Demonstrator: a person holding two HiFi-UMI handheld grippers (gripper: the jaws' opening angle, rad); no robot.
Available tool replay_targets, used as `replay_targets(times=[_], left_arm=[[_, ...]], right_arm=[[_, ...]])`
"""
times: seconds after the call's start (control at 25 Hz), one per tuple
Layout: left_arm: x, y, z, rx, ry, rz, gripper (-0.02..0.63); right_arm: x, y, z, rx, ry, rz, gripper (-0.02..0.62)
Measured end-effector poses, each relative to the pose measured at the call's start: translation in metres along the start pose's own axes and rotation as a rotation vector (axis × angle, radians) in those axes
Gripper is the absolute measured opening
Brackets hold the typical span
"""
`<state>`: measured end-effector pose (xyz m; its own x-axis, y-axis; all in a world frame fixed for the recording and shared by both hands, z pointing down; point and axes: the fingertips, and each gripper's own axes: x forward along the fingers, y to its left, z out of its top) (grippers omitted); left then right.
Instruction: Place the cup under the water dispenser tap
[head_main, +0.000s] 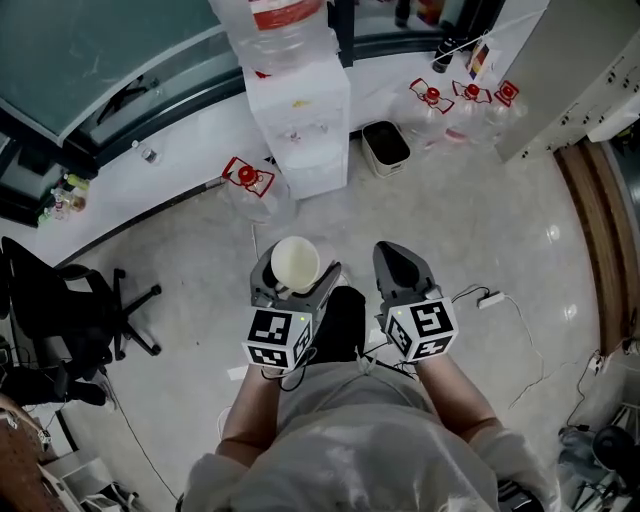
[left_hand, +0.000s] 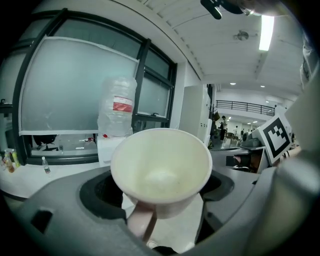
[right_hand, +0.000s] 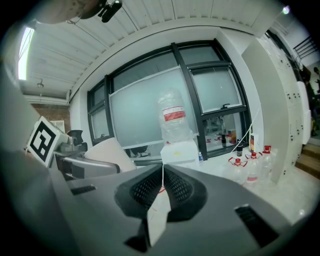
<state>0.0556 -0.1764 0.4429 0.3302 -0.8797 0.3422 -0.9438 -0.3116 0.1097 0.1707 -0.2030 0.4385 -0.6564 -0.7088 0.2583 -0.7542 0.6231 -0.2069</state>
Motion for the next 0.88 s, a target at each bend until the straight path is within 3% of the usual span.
replay_targets(times=[0.48,0.88], left_arm=[[0.136,0.084,0.016,-0.066,0.057,0.007,0.446],[0.204,0.141,-0.009,-0.053,0.105,0.066,0.446]], right_arm=[[0.142,-0.077,0.011,-0.02,0.137,-0.013,0.029],[0.239,-0.102,-0.007,-0.085,0.233,0.049,0.029]])
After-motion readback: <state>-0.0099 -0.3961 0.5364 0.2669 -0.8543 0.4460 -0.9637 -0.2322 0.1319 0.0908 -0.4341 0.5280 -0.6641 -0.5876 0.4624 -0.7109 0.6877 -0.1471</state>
